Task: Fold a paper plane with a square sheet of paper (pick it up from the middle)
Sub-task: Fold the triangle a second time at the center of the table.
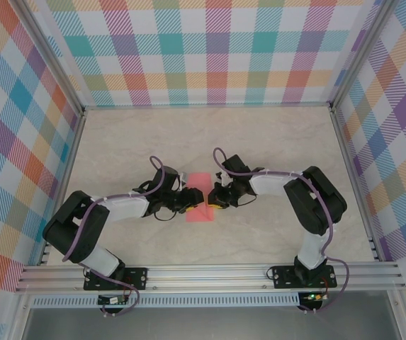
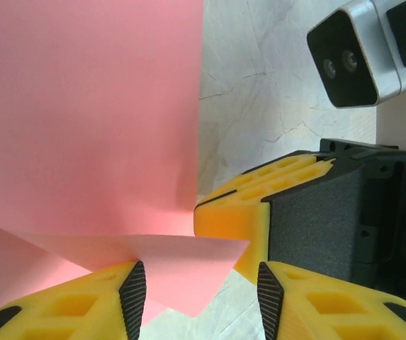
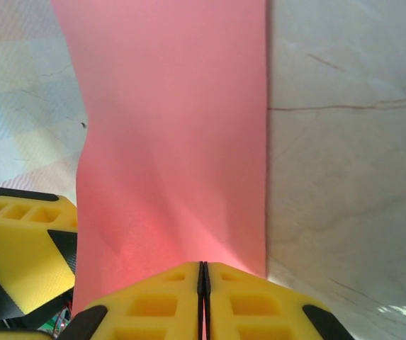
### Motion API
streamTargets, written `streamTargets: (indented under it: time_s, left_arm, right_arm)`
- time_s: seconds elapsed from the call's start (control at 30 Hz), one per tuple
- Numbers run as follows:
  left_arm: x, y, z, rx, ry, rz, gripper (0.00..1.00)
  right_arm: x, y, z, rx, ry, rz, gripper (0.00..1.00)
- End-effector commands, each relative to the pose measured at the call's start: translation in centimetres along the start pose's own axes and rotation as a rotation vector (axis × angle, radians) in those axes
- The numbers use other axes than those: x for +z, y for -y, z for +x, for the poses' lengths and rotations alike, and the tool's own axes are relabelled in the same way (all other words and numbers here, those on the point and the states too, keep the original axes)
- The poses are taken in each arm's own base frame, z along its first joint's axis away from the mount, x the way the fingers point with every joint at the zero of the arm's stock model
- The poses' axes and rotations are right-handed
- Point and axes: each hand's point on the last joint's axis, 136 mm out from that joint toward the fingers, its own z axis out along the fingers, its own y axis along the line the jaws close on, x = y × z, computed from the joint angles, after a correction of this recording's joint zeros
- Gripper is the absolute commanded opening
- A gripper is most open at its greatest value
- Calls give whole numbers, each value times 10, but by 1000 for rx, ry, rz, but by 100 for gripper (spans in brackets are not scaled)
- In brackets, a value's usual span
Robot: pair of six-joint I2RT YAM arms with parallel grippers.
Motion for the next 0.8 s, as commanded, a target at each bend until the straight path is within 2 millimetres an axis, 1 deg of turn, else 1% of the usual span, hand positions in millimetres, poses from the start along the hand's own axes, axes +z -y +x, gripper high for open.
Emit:
streamTargets:
  time_s: [0.0,0.03,0.13,0.2,0.27,0.33,0.4,0.5,0.6,0.77]
  left_arm:
    - [4,3,-2,8,6,8,48]
    - [4,2,-2,7,5,7,48]
    - [5,1,-2,6,4,3,48]
    - [6,0,-1,5,3,0,46]
    - [6,-2,-2,2,7,-6,42]
    - [6,-3,-2,2,10,-12,37]
    - [6,-4,-2,2,10,-17,32]
    - [5,-5,-2,4,10,-24,28]
    - [5,-5,-2,6,8,-27,25]
    - [6,-5,-3,6,5,-30,22]
  right_arm:
    - [-5,10,2,31,18,39,12]
    - [-9,9,0,29,33,41,13]
    - [-24,6,-5,13,88,33,22]
    - [-30,2,-6,-4,106,13,28]
    - [-32,-5,-6,-24,101,-17,33]
    - [-29,-16,-4,-44,79,-75,35]
    - [-27,-22,-5,-48,62,-109,36]
    - [-22,-26,-7,-53,42,-126,34]
    - [-20,-33,-8,-70,24,-155,33]
    - [-15,-34,-9,-80,-2,-159,28]
